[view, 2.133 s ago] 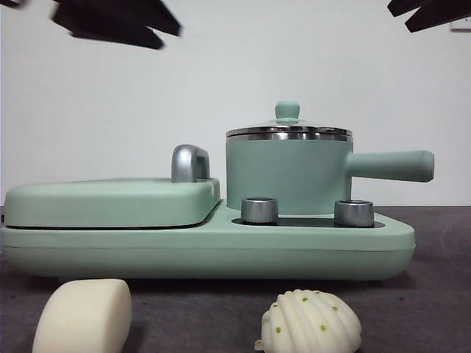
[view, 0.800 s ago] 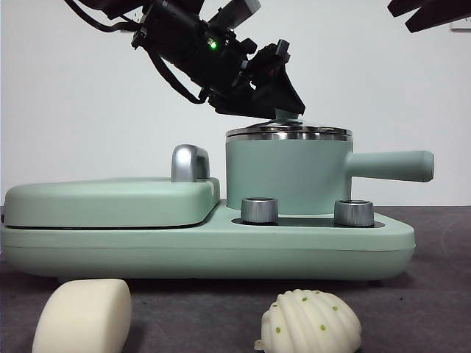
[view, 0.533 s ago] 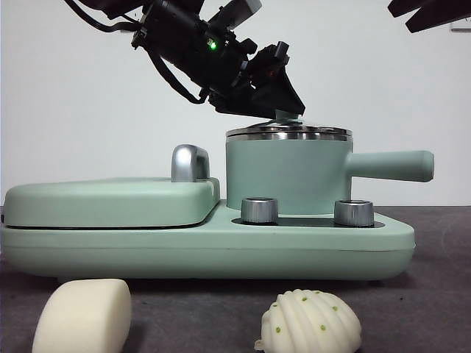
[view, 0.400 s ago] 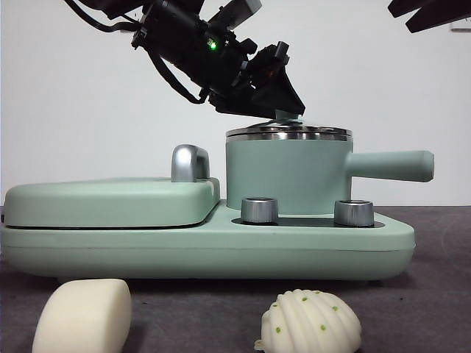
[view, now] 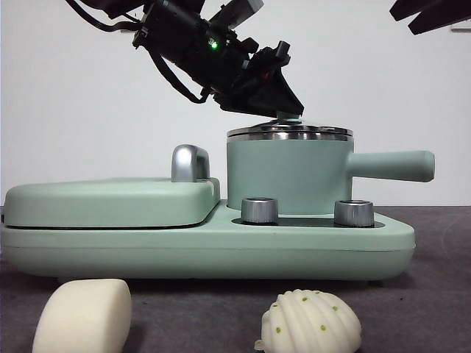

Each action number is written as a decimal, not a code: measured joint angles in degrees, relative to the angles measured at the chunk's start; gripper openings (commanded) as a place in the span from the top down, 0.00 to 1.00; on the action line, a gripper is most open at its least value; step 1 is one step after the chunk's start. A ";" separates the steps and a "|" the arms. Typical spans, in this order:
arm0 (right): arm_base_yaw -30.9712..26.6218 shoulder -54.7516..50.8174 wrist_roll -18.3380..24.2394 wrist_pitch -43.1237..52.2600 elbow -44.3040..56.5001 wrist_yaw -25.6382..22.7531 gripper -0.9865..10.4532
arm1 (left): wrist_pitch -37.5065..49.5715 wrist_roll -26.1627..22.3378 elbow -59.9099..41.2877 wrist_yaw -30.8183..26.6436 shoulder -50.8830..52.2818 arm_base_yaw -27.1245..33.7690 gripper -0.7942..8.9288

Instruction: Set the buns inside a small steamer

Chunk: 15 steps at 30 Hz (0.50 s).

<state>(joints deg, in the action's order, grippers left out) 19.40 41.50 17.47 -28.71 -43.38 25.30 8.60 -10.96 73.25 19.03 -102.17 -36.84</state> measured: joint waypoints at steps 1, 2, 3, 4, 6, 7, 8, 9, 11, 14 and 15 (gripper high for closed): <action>0.00 0.00 0.00 0.00 0.00 0.00 0.65 | -0.02 0.00 0.00 0.00 0.00 0.00 0.91; 0.00 0.00 0.00 0.00 0.00 0.00 0.65 | -0.04 0.00 0.04 0.00 0.00 0.00 0.91; 0.00 0.00 0.00 0.00 0.00 0.00 0.65 | -0.20 0.00 0.13 0.00 0.00 0.00 0.91; 0.00 0.00 0.00 0.00 0.00 0.00 0.65 | -0.46 0.00 0.28 0.00 0.00 0.00 0.91; 0.00 0.00 0.00 0.00 0.00 0.00 0.65 | -1.07 0.02 0.61 -0.04 0.00 0.00 0.91; 0.00 0.00 0.00 0.00 0.02 0.00 0.65 | -1.14 0.04 0.63 -0.04 0.04 0.00 0.91; 0.00 0.00 0.00 0.00 0.00 0.00 0.65 | -1.22 0.04 0.63 -0.04 0.13 0.00 0.91; 0.00 0.00 0.00 0.00 0.00 0.00 0.65 | -1.53 0.07 0.63 -0.09 0.35 0.00 0.91; 0.00 0.00 0.00 0.00 0.00 0.00 0.65 | -2.03 0.09 0.63 -0.17 0.85 0.00 0.91; 0.00 0.00 0.00 0.00 0.00 0.00 0.65 | -3.50 0.15 0.68 -0.26 2.71 0.04 0.91; 0.00 0.00 0.00 0.00 0.00 0.00 0.65 | -3.96 0.20 0.72 -0.26 3.61 0.09 0.91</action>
<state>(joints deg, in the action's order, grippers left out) 19.40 41.50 17.47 -28.71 -43.38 25.30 4.64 -10.76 73.97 18.76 -98.56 -36.75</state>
